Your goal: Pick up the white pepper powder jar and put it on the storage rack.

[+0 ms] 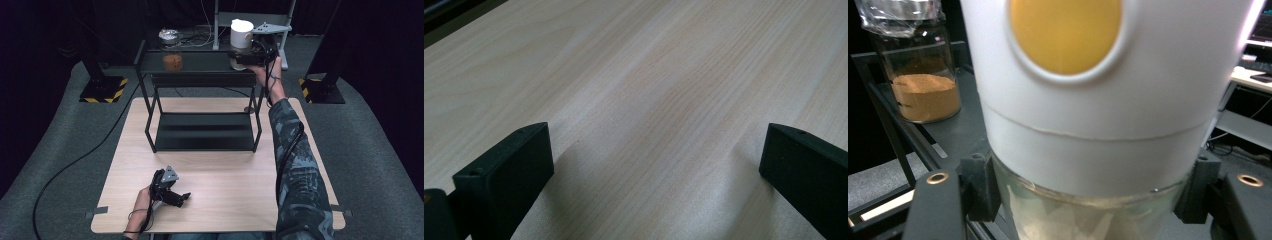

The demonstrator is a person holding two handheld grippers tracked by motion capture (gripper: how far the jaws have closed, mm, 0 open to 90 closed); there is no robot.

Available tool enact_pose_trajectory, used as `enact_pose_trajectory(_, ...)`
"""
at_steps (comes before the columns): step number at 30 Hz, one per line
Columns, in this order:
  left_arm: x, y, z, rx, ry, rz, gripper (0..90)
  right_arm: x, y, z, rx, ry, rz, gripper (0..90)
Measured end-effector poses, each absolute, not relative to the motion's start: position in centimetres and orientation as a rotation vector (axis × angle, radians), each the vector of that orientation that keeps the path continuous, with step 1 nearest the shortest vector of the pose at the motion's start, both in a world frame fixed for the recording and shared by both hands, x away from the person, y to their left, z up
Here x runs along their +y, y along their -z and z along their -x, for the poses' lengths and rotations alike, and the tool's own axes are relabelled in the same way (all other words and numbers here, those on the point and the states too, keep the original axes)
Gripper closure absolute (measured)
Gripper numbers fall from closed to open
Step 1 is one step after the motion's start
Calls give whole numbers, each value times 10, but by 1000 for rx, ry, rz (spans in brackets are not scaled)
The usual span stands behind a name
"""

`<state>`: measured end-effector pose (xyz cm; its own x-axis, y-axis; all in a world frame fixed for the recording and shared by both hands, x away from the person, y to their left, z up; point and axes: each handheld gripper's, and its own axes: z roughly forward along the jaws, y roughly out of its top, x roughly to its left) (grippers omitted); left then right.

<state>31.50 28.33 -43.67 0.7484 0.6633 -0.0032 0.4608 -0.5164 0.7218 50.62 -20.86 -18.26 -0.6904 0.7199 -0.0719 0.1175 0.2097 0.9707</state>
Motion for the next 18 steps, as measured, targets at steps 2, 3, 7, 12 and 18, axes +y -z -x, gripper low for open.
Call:
enact_pose_trajectory(2,283,437,-315,839,-354,-2209,2,-206,183,-506,1966,-1491,-784,296)
enact_pose_trajectory(3,283,437,-315,840,-354,-2209,3,-208,186,-507,1958,-1510,-793,296)
enact_pose_trajectory(7,283,437,-315,840,-354,-2209,3,-211,192,-508,1937,-1550,-813,296)
enact_pose_trajectory(12,283,437,-315,840,-355,-2208,3,-215,197,-510,1925,-1590,-832,296)
enact_pose_trajectory(18,283,437,-315,840,-354,-2209,3,-214,197,-509,1927,-1580,-831,296)
